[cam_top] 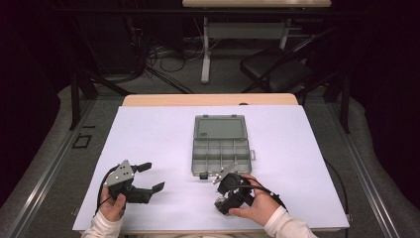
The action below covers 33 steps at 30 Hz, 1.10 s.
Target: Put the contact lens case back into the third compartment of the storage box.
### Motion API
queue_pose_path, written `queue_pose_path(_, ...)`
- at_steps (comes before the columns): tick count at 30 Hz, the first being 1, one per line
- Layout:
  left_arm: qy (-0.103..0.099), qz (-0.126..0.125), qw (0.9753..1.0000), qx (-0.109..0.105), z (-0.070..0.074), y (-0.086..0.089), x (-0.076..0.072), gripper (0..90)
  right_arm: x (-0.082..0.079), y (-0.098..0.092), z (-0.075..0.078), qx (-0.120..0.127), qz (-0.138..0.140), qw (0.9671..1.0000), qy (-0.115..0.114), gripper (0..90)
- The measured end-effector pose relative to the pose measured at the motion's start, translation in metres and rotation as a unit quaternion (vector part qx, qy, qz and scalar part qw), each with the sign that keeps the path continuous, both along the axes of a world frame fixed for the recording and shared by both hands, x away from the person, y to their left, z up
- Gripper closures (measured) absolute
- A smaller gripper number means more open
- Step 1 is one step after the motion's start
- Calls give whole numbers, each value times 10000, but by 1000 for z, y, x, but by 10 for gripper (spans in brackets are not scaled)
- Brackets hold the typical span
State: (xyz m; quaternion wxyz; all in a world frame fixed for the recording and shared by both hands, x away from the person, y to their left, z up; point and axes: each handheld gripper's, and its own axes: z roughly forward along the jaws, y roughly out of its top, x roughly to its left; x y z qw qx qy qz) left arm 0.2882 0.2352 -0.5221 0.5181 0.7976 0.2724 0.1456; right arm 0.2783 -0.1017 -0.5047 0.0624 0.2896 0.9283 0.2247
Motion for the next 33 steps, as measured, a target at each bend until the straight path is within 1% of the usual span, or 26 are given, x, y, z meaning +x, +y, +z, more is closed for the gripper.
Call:
queue_pose_path(6, -7, -5, 10000, 7, 0, 0, 0, 160, -1, 2, -4, -103, -17, 9999, 83, 340)
queue_pose_path(10, -10, -7, 10000, 6, 0, 0, 0, 160, -2, 3, -5, -138, -18, 9999, 31, 340)
queue_pose_path(11, -10, -7, 10000, 6, 0, 0, 0, 160, -2, 3, -5, -138, -18, 9999, 31, 377)
queue_pose_path(15, 3, 0, 10000, -1, 0, 0, 0, 160, -2, 3, -5, -138, -18, 9999, 31, 377)
queue_pose_path(16, 4, -4, 10000, -1, 0, 0, 0, 160, -4, 5, -8, -171, 12, 9998, 101, 376)
queue_pose_path(17, 4, -4, 10000, 1, 0, 0, 0, 160, -3, 5, -9, -181, -17, 9997, 146, 377)
queue_pose_path(19, 4, -8, 10000, 10, 0, 0, 0, 160, -3, 5, -11, -196, -16, 9997, 143, 377)
queue_pose_path(21, 10, -21, 10000, 8, 0, 0, 0, 160, -3, 5, -12, -198, -47, 9996, 198, 377)
queue_pose_path(24, 16, -13, 10000, 4, -1, 0, 0, 160, -4, 6, -14, -216, -38, 9996, 165, 381)
queue_pose_path(33, 35, -15, 10000, 21, -1, 0, 1, 160, -2, 6, -19, -205, -81, 9995, 237, 384)
